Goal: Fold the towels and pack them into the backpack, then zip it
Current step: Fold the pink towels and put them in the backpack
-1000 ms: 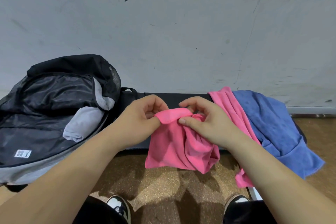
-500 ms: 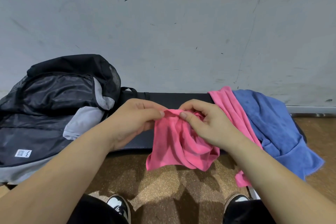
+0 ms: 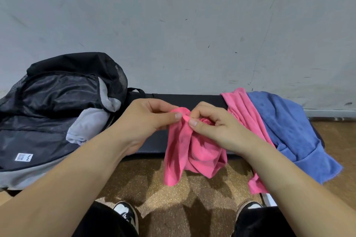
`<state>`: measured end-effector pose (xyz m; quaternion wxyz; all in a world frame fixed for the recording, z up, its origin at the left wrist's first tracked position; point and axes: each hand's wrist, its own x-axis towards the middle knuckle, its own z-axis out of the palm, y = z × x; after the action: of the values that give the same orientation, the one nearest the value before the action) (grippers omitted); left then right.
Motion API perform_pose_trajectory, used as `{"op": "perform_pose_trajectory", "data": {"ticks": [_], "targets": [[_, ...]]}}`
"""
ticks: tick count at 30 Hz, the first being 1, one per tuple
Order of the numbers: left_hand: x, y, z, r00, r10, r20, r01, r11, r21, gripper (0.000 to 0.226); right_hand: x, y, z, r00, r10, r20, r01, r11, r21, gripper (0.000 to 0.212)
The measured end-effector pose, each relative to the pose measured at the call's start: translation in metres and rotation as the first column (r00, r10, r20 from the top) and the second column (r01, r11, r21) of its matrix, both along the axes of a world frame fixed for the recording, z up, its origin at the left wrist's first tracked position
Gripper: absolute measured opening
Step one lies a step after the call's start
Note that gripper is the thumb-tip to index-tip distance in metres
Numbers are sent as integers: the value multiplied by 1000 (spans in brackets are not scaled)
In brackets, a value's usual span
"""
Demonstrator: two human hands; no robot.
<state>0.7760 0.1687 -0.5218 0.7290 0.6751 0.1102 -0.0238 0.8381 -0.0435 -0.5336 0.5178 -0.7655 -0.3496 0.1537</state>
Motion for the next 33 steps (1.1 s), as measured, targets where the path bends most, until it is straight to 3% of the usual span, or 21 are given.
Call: {"op": "perform_pose_trajectory", "data": {"ticks": [4,8,16,19,22,24,27,30,33], "targets": [[3,-1,-3,1000,-1,3,1,997,-72,18,2,-2,4,980,77,-182,-60,994,94,9],[2,-3,-5,997,-78,5,78,996,-41,21,3,-2,2,959,106,-262,-82,991,102,11],[-2,-6,-2,979,-194,61,195,981,-14,37,2,5,-5,921,-3,-389,75,983,169,14],[-3,-9,-4,989,-130,71,127,991,46,35,0,8,-9,904,-25,-426,105,981,165,13],[2,-5,-7,1000,-20,16,21,999,-34,21,3,6,-9,889,-78,-450,167,972,162,11],[8,5,-8,997,73,-28,-75,996,-50,10,13,-3,-10,896,-229,-381,282,955,90,32],[13,29,-13,964,267,9,-262,940,217,9,29,-25,-15,867,-452,-211,439,892,-110,52],[12,44,-15,941,324,93,-333,850,408,9,35,-43,-20,827,-529,-190,503,848,-170,37],[6,43,-7,941,311,132,-337,849,407,12,33,-54,-19,807,-561,-185,547,828,-125,12]]}}
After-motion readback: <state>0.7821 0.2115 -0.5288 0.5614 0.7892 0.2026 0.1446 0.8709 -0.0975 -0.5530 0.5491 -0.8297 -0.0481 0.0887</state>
